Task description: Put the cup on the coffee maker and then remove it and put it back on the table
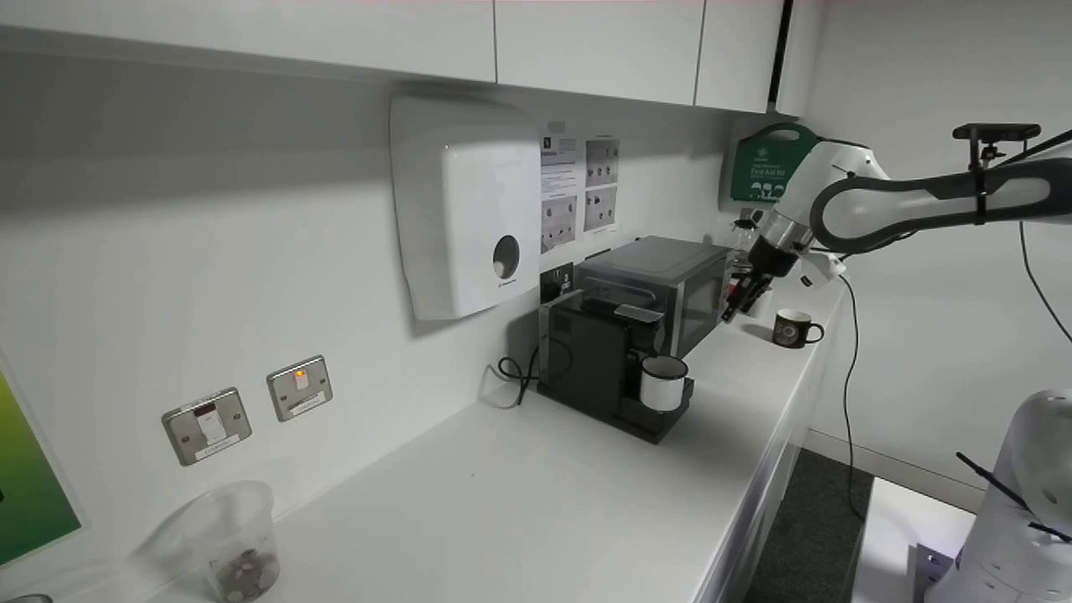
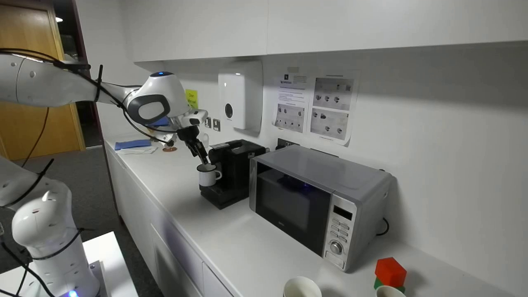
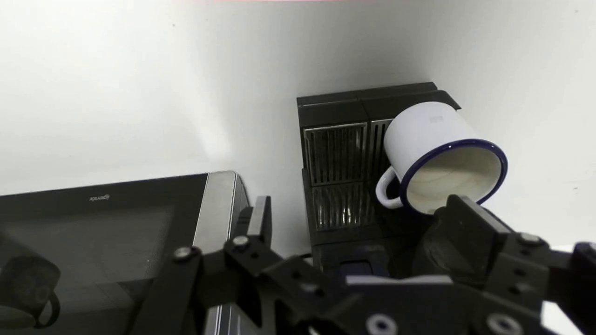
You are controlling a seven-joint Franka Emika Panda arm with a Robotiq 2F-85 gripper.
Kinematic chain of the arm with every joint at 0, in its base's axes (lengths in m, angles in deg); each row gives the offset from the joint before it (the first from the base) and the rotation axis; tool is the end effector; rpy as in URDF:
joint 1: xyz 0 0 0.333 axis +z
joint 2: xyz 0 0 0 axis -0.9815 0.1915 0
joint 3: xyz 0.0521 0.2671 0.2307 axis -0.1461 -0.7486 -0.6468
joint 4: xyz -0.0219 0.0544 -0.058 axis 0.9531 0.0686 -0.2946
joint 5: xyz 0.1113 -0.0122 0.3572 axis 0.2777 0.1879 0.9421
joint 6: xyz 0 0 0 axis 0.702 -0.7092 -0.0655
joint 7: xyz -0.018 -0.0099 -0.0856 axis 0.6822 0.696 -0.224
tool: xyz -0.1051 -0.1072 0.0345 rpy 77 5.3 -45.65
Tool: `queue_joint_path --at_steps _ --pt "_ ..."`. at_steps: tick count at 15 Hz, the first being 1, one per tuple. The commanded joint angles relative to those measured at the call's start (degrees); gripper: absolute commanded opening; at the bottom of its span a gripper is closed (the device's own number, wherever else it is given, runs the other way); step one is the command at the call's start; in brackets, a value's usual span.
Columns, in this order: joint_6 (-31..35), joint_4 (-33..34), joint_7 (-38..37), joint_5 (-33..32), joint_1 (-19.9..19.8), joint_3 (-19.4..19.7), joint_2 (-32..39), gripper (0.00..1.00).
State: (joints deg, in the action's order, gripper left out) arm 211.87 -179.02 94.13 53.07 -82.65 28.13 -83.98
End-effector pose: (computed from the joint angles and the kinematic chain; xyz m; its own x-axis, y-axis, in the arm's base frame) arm 0.3738 -0.0610 0.5339 0.9276 -0.0828 0.3644 -0.0637 -0.9959 -0.0643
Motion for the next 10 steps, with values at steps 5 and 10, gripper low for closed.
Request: queue_joint_path --at_steps 5,10 --pt "-3.5 1.5 -10.0 -1.0 -2.0 -1.9 0.8 1.0" --pt "-5.9 2.7 -13.4 -0.5 -1.6 -3.1 1.5 1.0"
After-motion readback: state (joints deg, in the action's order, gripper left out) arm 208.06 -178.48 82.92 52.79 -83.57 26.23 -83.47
